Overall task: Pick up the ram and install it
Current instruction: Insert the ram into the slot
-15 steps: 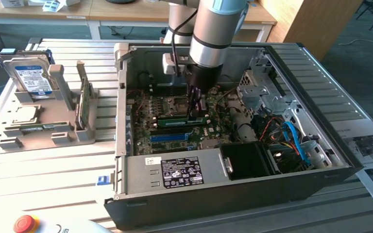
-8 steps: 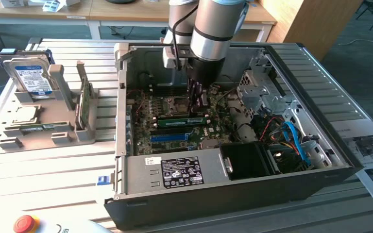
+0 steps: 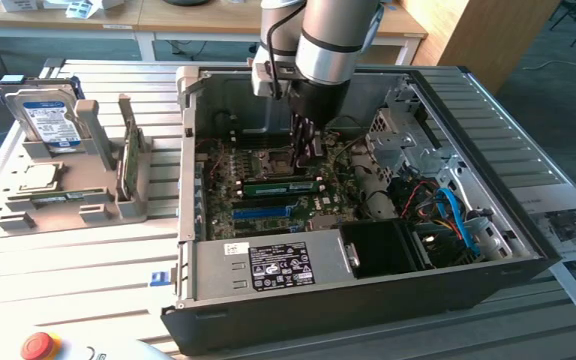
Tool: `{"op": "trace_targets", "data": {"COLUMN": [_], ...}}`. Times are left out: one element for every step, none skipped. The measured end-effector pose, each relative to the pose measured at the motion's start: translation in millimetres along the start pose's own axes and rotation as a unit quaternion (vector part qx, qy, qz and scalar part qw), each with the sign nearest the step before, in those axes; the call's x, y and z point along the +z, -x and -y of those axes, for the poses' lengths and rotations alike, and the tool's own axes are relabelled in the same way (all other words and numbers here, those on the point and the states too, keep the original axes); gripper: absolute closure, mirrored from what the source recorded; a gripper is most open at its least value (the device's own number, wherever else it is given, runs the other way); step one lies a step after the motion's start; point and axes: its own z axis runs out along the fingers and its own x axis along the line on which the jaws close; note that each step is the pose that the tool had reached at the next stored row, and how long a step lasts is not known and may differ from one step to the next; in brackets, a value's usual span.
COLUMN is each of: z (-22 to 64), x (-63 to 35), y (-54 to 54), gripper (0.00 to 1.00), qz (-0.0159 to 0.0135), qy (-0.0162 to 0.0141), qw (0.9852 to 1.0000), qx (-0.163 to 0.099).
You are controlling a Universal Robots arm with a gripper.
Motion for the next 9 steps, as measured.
{"op": "trace_targets", "data": {"z": [-0.1, -0.2, -0.3, -0.4, -0.5, -0.6, -0.7, -0.8, -0.8], "x": [-1.7, -3.5, -5.0, -6.3, -7.8, -9.3, -10.9, -12.6, -14.1], "y": [-0.1, -0.1, -0.2, -0.2, -0.3, -0.4, -0.4, -0.5, -0.5], "gripper": [0.75, 0.75, 0.75, 0.75, 0.75, 0.75, 0.75, 0.75, 0.75], "qz": [0.0000, 0.0000, 0.0000, 0.0000, 0.0000, 0.0000, -0.0001, -0.0002, -0.0002], "qy": [0.0000, 0.0000, 0.0000, 0.0000, 0.0000, 0.0000, 0.0000, 0.0000, 0.0000], "qw": [1.0000, 1.0000, 1.0000, 1.0000, 1.0000, 1.0000, 1.0000, 1.0000, 1.0000], "qx": [0.000, 0.000, 0.000, 0.000, 0.000, 0.000, 0.000, 0.000, 0.000]}}
